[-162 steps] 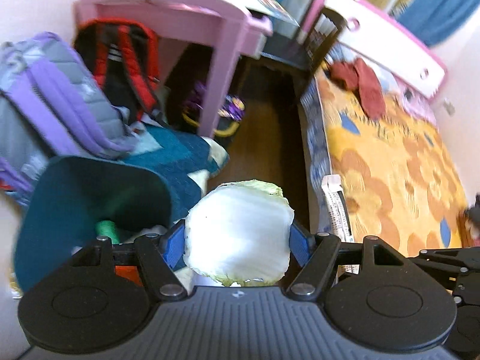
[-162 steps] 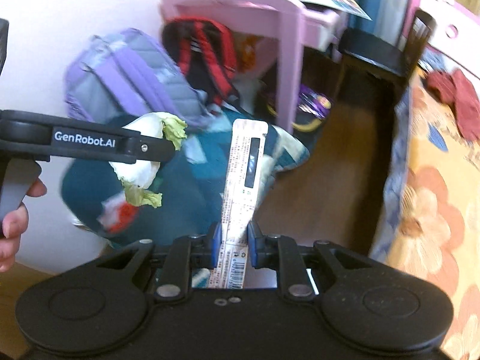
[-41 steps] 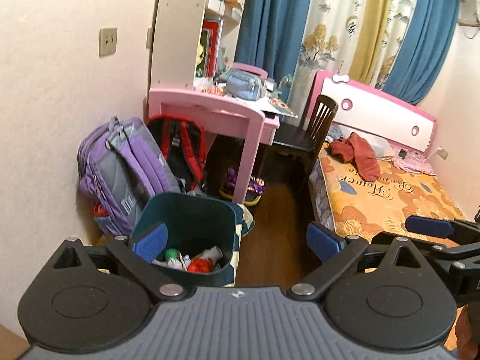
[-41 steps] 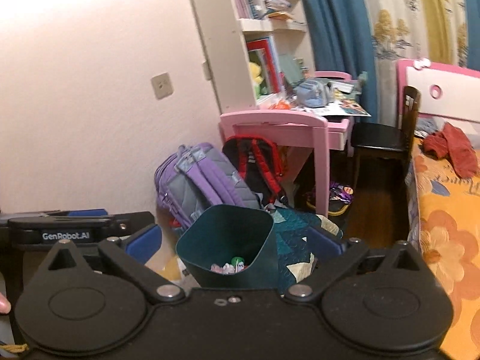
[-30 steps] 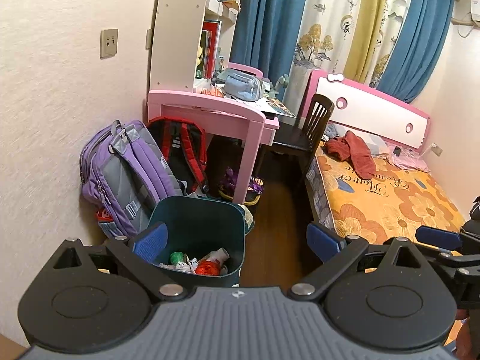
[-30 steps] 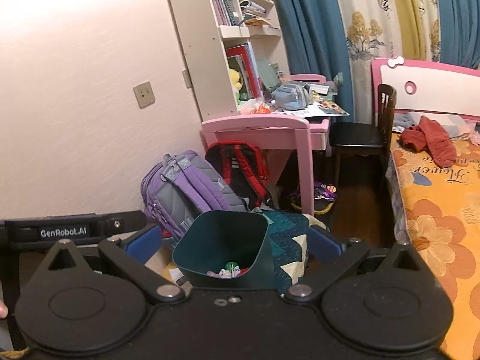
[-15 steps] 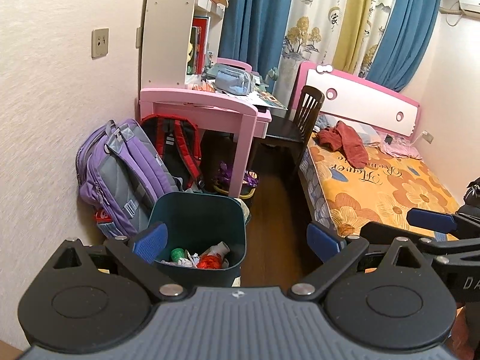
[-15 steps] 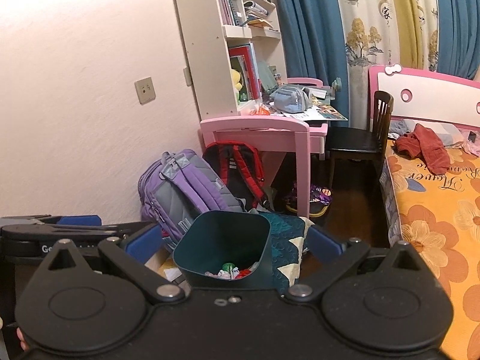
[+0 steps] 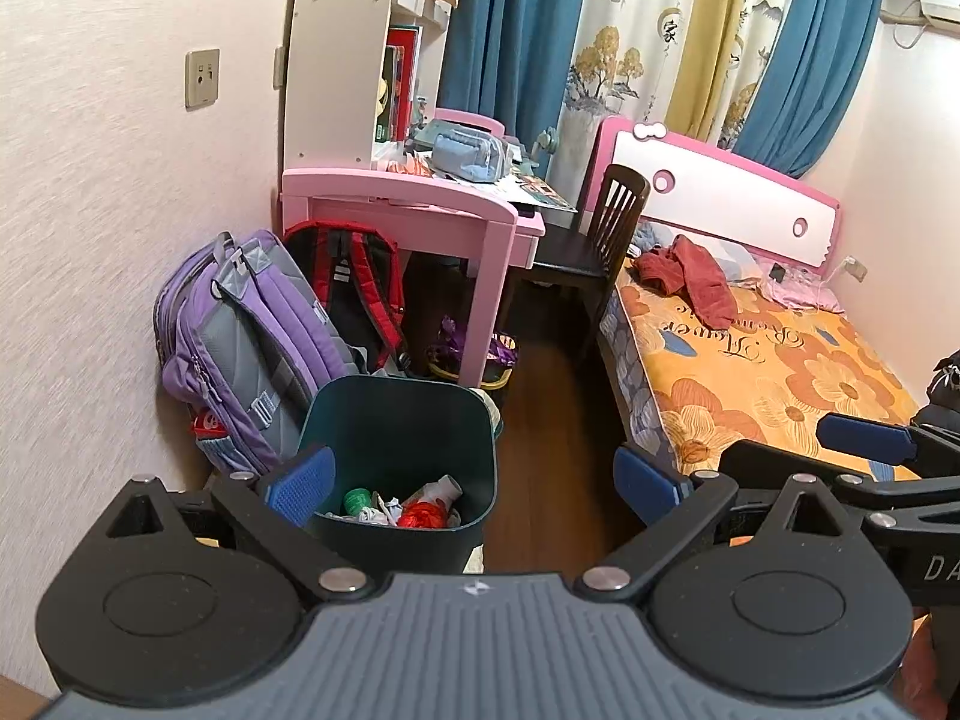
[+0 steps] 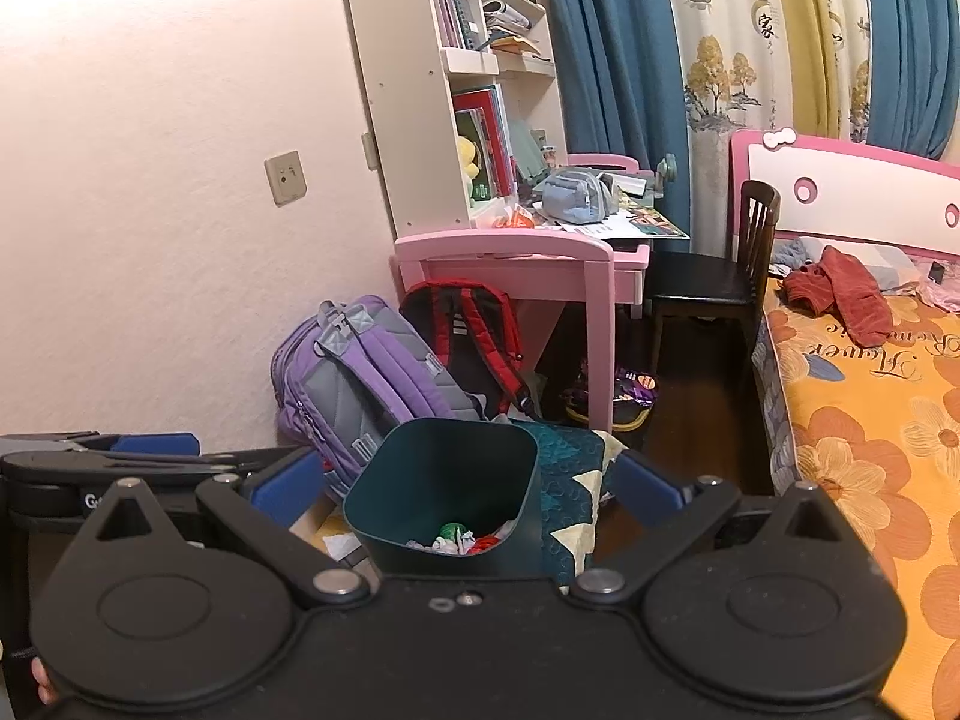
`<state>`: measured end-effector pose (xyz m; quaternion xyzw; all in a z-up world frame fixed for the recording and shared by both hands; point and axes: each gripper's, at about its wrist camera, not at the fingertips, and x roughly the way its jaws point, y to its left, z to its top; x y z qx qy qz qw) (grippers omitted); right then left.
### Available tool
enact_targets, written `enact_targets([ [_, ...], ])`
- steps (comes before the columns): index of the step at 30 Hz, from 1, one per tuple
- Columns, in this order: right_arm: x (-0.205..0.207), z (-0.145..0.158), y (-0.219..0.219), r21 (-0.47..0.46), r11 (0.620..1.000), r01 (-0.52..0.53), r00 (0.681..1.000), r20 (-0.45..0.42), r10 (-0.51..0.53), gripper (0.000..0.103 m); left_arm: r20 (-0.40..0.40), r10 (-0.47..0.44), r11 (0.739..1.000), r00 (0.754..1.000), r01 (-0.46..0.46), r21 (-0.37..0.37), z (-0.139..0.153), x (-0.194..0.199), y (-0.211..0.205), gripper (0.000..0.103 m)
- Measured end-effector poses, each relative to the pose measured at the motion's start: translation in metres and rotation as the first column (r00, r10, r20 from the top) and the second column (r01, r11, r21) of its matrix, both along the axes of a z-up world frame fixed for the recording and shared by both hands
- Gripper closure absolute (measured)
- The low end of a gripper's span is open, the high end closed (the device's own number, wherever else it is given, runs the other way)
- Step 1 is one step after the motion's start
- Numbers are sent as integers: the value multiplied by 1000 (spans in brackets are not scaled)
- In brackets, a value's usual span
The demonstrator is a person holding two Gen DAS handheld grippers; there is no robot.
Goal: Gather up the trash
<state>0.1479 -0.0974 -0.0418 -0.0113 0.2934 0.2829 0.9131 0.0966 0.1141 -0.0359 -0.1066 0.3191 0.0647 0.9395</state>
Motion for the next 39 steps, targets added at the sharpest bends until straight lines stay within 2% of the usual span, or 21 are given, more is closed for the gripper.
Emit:
enact_targets([
  [16,0,3,1,-15,999,46,998,36,-45,0,23,-4,1000,1000,4,21,1,0,2,3],
  [39,5,3,9,-18,995,101,994,36,-100,0,56,-21,999,998,20,27,11,-4,21,3],
])
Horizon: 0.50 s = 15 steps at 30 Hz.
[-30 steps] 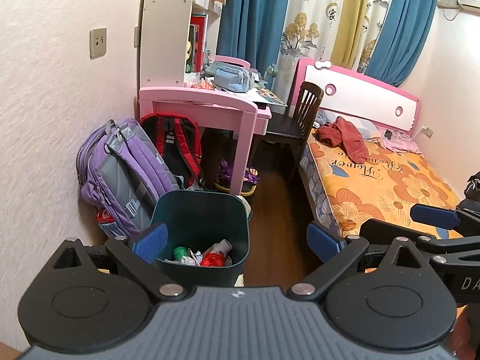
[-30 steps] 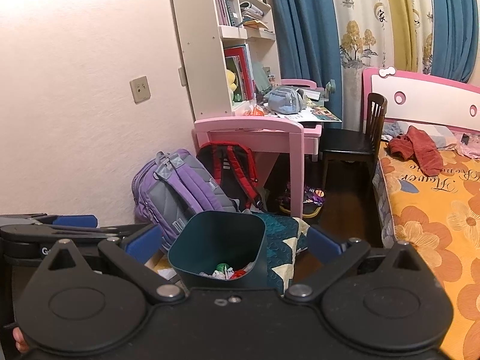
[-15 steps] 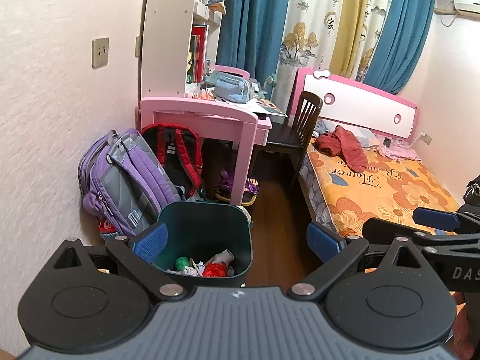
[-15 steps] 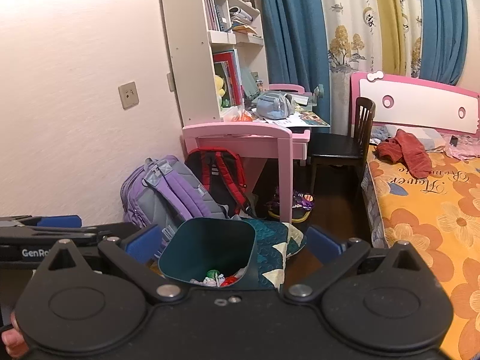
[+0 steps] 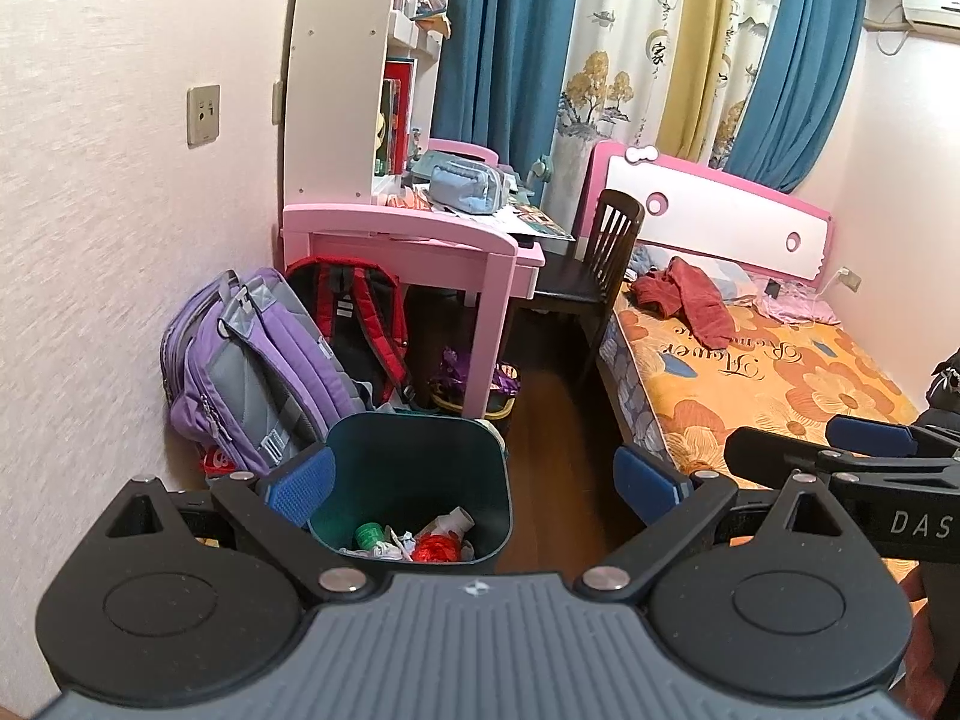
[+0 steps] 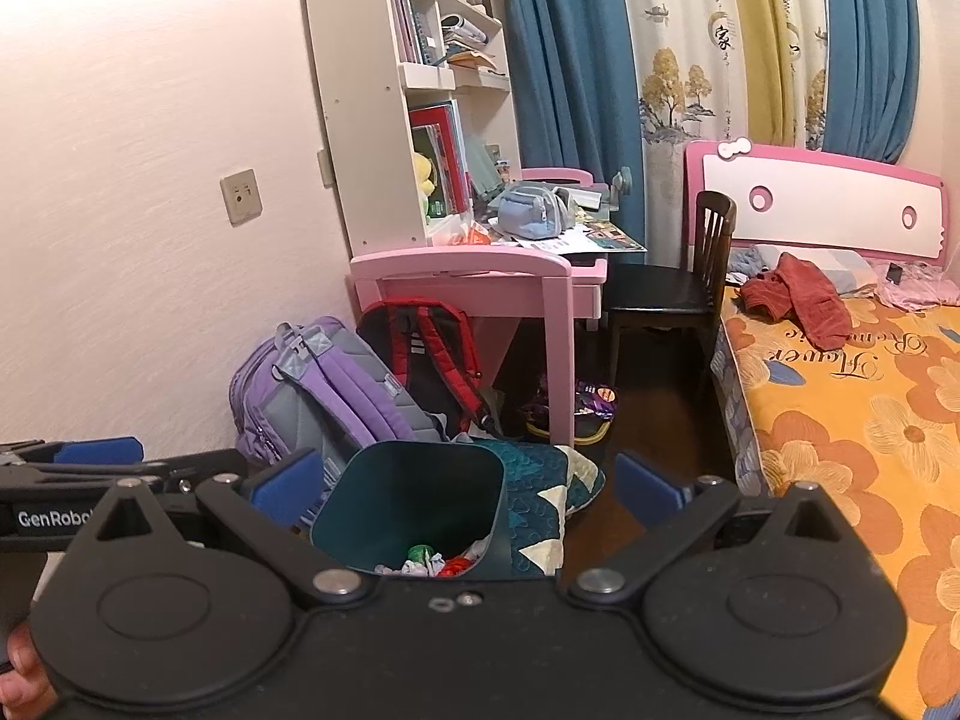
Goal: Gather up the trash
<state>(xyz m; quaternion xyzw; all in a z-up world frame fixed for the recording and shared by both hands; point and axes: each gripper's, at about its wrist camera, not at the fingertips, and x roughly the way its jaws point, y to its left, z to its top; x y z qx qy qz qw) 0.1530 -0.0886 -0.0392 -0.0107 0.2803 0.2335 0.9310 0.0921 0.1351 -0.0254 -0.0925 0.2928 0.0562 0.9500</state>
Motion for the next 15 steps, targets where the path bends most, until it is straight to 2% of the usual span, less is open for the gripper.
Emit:
enact_targets([
  [15,2,0,4,-9,1000,-19,1000,-6,19,0,-23,5,1000,1000,-5,-19,-4,3,8,3],
])
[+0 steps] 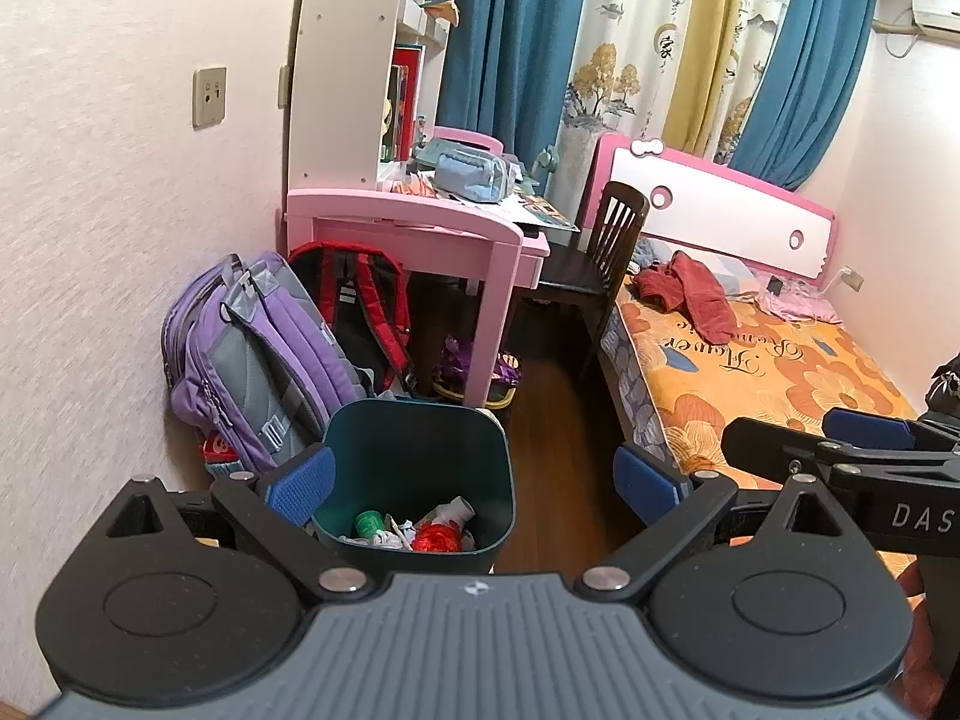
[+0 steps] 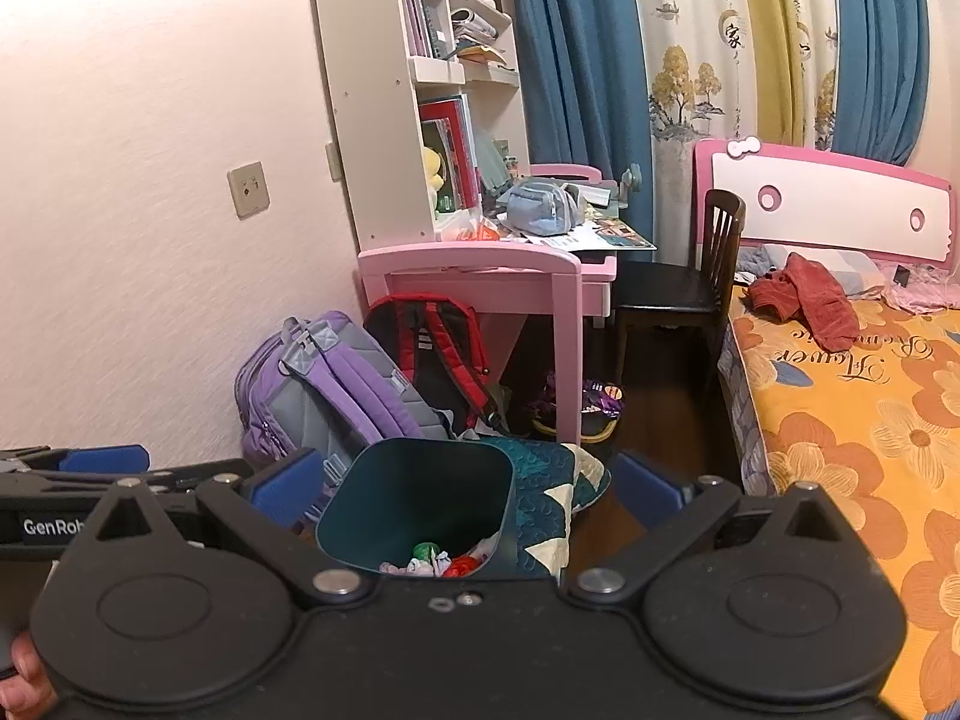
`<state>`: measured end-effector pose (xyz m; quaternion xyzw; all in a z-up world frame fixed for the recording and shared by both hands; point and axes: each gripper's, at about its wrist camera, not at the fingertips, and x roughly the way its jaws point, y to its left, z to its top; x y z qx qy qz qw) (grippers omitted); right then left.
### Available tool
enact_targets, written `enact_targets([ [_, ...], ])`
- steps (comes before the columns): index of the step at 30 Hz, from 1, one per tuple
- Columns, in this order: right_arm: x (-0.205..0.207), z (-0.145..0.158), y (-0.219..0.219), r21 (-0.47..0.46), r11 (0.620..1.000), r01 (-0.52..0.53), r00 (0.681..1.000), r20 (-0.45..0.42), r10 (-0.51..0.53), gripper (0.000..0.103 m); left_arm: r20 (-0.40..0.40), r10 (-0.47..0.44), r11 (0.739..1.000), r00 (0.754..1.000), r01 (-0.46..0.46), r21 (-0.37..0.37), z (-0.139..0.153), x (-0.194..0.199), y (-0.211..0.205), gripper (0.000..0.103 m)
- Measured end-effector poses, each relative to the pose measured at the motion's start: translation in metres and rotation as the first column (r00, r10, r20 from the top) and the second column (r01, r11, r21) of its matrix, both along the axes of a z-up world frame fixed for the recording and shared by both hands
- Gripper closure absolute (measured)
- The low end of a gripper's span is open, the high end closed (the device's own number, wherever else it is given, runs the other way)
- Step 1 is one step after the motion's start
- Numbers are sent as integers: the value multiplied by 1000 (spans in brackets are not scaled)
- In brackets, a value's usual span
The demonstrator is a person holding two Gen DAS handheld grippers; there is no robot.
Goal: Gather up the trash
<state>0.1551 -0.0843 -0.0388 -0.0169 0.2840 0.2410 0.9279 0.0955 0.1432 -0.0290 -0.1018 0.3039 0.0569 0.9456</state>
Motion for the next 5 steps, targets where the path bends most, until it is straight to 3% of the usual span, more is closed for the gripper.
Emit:
enact_targets([
  [5,0,-1,2,1,1000,0,1000,-2,0,0,-2,1,1000,1000,-1,2,0,1,1,3],
])
